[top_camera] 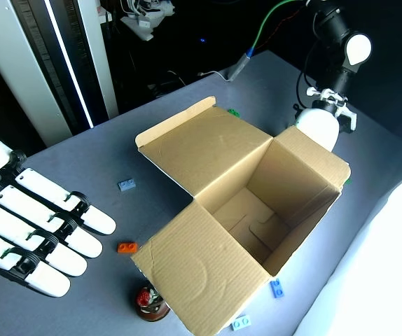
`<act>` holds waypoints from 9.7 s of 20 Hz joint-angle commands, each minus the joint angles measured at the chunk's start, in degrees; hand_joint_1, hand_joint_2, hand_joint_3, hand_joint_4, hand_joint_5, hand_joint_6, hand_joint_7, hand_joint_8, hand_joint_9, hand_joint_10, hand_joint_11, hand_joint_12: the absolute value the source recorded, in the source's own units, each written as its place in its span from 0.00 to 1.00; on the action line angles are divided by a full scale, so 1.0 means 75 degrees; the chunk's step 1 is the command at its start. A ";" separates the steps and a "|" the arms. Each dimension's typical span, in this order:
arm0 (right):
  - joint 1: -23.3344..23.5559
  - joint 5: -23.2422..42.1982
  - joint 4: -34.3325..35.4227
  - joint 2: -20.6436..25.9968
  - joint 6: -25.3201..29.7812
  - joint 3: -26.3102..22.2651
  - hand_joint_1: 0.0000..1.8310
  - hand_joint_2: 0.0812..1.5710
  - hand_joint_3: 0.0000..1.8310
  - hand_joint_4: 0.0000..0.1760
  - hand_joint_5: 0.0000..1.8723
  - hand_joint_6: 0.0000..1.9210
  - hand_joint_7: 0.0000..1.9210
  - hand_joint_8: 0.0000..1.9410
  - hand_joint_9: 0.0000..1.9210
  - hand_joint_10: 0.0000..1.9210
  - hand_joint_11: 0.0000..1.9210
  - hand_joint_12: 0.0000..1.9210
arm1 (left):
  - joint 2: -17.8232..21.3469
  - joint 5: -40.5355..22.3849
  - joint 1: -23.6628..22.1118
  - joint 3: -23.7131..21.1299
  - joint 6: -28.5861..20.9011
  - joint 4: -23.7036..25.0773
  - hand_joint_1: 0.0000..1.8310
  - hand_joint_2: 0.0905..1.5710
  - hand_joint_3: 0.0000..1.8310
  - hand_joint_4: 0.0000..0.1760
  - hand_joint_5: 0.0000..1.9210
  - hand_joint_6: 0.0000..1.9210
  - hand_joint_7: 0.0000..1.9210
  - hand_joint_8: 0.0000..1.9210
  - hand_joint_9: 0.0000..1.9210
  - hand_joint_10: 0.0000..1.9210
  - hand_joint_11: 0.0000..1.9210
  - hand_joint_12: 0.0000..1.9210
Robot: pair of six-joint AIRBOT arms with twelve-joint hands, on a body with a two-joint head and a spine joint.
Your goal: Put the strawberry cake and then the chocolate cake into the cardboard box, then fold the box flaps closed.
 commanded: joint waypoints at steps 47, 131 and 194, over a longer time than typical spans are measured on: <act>0.0006 0.0945 -0.0056 0.0095 -0.0051 -0.0007 0.53 0.64 0.00 0.03 0.00 0.00 0.03 0.00 0.02 0.00 0.00 0.07 | 0.2230 -0.0272 -0.0962 -0.2529 -0.0507 0.0152 0.71 0.79 0.04 0.00 0.37 0.81 0.31 0.80 0.32 0.84 0.29 0.96; -0.0936 -0.0270 0.1487 -0.3269 0.4586 0.4177 0.52 0.63 0.00 0.04 0.00 0.00 0.03 0.00 0.03 0.00 0.00 0.09 | -0.0541 -0.0191 -0.5233 -0.0954 -0.0894 0.3051 0.20 0.57 0.01 0.37 0.03 0.00 0.03 0.00 0.04 0.00 0.00 0.28; 0.1258 -0.0434 0.0888 -0.2916 0.4268 0.4011 0.65 0.76 0.00 0.00 0.40 0.62 0.45 0.69 0.33 0.67 0.14 0.94 | 0.2925 -0.0804 -0.1772 -0.2445 -0.0640 0.0652 0.00 0.74 0.00 0.05 0.05 0.00 0.05 0.00 0.05 0.00 0.00 0.28</act>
